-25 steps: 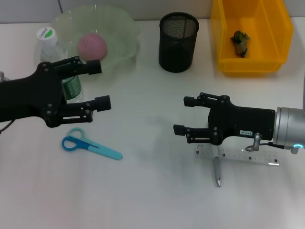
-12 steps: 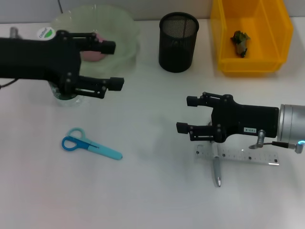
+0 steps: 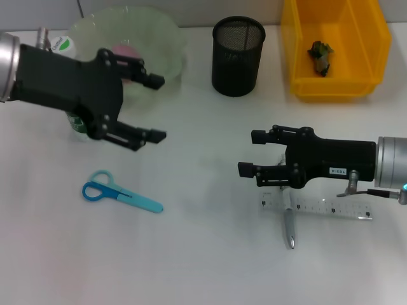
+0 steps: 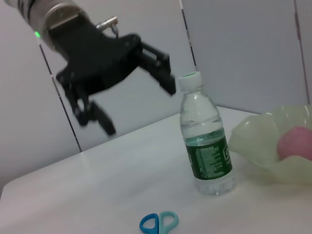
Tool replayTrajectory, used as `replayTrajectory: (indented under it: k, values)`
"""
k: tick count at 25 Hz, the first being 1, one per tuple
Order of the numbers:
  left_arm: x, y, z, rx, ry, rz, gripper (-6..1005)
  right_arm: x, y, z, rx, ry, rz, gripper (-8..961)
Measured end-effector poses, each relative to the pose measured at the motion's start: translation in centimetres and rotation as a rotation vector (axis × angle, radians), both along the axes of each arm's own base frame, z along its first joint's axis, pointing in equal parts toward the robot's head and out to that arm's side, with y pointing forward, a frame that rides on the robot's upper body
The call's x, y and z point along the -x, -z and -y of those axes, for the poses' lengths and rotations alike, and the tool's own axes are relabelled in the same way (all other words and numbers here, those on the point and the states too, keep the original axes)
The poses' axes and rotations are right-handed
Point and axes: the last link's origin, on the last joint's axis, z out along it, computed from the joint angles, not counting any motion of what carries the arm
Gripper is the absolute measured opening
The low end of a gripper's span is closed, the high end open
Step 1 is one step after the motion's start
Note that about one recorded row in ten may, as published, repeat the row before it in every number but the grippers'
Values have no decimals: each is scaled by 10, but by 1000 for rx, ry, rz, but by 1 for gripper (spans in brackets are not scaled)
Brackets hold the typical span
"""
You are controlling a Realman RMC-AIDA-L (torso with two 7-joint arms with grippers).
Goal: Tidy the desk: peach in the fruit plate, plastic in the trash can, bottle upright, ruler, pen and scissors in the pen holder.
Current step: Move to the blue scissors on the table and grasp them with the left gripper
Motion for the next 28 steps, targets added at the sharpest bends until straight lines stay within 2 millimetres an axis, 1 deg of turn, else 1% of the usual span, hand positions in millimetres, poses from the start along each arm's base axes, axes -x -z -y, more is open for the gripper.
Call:
replayTrajectory:
  k: [6, 10, 16, 23, 24, 28]
  values:
    - [-3, 13, -1, 15, 69, -170, 806, 0, -4, -5, 0, 48, -3, 829]
    - [-2, 23, -2, 26, 106, -278, 803, -1, -7, -8, -1, 63, -2, 829]
    - [-3, 35, 2, 67, 171, -385, 799, -3, -6, -14, -21, 74, 29, 828]
    - [-4, 45, 9, 98, 245, -479, 794, -2, -4, -14, -24, 77, 30, 829]
    - [-3, 51, 11, 108, 266, -511, 793, -2, -3, -14, -24, 78, 29, 829]
    - [-1, 58, 10, 109, 289, -555, 791, -3, -2, -12, -23, 85, 23, 829]
